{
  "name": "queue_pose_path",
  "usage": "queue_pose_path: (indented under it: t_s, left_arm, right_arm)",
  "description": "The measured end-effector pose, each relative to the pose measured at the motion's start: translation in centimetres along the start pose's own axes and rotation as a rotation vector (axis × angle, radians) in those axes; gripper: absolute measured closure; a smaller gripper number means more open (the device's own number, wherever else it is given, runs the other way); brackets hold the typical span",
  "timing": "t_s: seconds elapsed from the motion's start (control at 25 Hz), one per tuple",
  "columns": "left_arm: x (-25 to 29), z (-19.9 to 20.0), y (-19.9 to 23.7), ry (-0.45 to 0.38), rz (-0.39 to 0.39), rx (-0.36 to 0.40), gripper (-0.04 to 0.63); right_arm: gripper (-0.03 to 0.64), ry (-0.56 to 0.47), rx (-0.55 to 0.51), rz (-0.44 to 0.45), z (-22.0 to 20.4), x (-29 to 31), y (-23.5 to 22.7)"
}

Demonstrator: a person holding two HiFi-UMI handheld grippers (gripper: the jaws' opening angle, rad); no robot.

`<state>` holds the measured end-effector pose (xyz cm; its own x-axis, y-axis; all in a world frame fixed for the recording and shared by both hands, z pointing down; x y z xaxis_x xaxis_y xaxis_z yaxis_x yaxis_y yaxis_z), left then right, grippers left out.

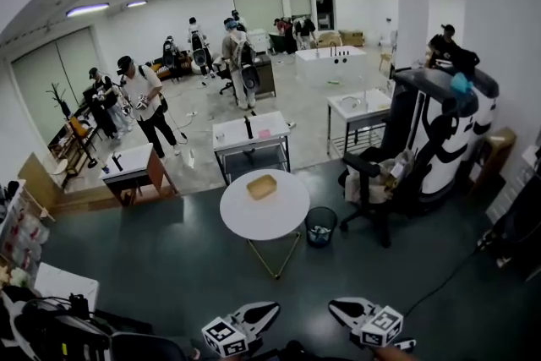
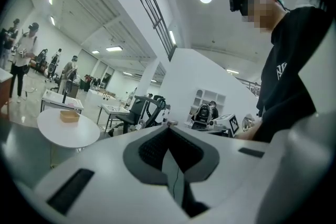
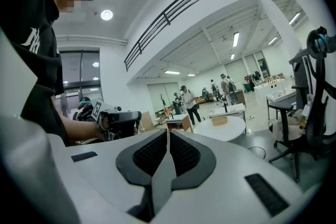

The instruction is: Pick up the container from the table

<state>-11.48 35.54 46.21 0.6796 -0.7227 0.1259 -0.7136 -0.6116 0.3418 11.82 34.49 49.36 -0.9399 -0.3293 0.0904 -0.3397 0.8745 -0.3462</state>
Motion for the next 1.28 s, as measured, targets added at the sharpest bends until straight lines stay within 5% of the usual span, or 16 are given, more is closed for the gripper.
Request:
queue_pose_path:
  t_s: [0.44,0.8,1.28]
  left_arm:
    - [3.9,3.4,8.5,-0.021,-0.052,0.008,0.592]
    - [6.5,5.3,12.3,-0.008,0.027,-0.031,0.592]
    - [17.3,7.4,16.6,-0.022,0.163,-0.037,0.592]
  right_arm:
    - [0.573,-0.033,-0.005,-0.045,4.5,5.8,-5.9]
    - [0.572,-0.029,-0.004,0.01,6.4,9.2,-11.6]
    - [0.572,-0.047,-0.029,0.132,11.4,11.0,-26.5]
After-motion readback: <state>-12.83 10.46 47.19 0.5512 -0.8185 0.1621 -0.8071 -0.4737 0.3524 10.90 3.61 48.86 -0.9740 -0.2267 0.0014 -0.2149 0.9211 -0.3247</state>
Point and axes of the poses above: the fingertips, and each gripper's own axes: x forward along the fingers, y to its left, z out of its top, the point moved 6 cm from there along -x, backward along the fingers, and after that the axes turned 13 degrees about z, right-handed, at the moved point
